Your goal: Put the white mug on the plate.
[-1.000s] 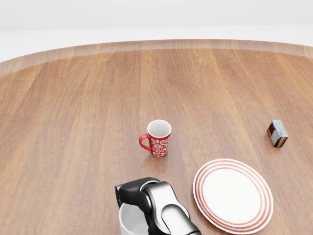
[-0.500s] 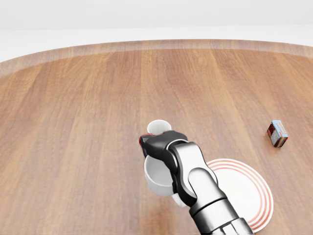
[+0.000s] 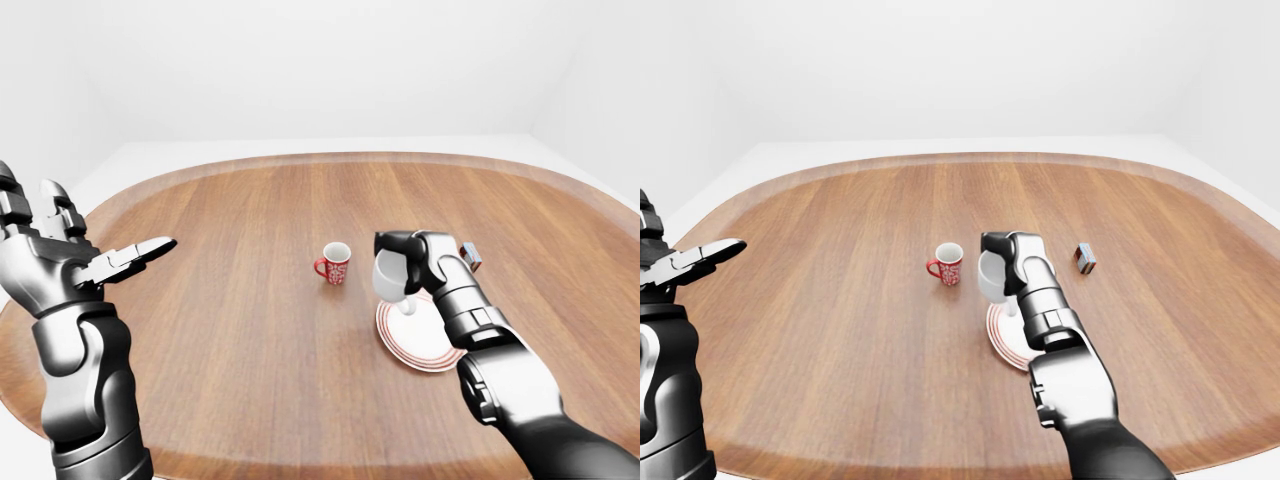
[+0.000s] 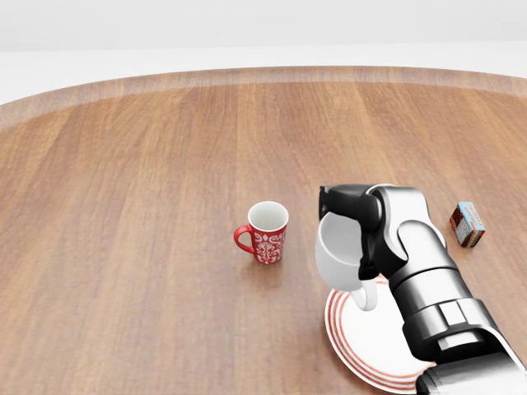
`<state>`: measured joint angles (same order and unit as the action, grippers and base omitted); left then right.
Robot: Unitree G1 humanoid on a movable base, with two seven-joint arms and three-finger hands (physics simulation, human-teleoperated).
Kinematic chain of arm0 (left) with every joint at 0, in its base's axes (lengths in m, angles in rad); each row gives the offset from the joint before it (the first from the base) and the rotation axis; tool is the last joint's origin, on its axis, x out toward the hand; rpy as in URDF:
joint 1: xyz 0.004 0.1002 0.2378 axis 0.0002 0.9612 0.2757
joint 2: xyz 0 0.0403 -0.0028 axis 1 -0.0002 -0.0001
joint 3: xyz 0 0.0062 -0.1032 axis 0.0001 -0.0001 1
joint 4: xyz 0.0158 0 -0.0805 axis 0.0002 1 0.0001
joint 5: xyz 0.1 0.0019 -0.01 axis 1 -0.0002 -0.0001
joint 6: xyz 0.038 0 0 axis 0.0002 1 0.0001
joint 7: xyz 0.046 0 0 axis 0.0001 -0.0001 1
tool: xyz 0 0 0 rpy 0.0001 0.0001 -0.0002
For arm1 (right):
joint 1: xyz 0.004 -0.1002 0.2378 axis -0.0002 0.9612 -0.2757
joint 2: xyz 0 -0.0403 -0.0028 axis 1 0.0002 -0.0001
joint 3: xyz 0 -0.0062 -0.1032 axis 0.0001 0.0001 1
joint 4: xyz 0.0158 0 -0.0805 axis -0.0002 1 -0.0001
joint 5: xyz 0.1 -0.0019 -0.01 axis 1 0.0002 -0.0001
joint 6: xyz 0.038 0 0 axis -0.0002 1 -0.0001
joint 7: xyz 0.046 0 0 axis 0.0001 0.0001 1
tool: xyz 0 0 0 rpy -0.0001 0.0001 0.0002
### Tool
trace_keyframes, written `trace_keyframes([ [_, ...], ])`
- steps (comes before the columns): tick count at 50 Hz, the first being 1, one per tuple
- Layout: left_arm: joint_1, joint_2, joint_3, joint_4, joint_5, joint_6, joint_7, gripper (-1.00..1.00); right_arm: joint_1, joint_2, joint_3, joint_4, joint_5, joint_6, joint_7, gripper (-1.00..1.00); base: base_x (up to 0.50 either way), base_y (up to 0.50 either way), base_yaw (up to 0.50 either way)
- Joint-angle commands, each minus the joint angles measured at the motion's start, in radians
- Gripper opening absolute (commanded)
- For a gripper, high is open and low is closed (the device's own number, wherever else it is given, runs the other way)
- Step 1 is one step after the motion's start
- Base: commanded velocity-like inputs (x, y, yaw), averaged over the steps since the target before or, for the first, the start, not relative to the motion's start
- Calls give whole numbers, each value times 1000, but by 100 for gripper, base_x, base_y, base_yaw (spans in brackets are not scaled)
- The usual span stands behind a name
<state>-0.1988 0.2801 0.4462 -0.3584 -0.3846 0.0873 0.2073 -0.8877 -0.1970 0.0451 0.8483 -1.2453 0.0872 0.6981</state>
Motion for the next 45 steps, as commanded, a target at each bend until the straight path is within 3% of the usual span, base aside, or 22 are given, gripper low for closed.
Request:
trace_keyframes([
  [1, -1, 0, 0, 1, 1, 0, 1, 100, -98, -95, -32, 203, 139, 0, 0, -100, 0, 0, 0],
  [25, 0, -1, -3, -2, 3, 0, 0, 100, -87, -197, -13, 360, 229, 0, 0, -100, 0, 0, 0],
  [45, 1, -4, -6, 7, 11, 0, -5, 100, -76, -216, -25, 397, 231, 0, 0, -100, 0, 0, 0],
])
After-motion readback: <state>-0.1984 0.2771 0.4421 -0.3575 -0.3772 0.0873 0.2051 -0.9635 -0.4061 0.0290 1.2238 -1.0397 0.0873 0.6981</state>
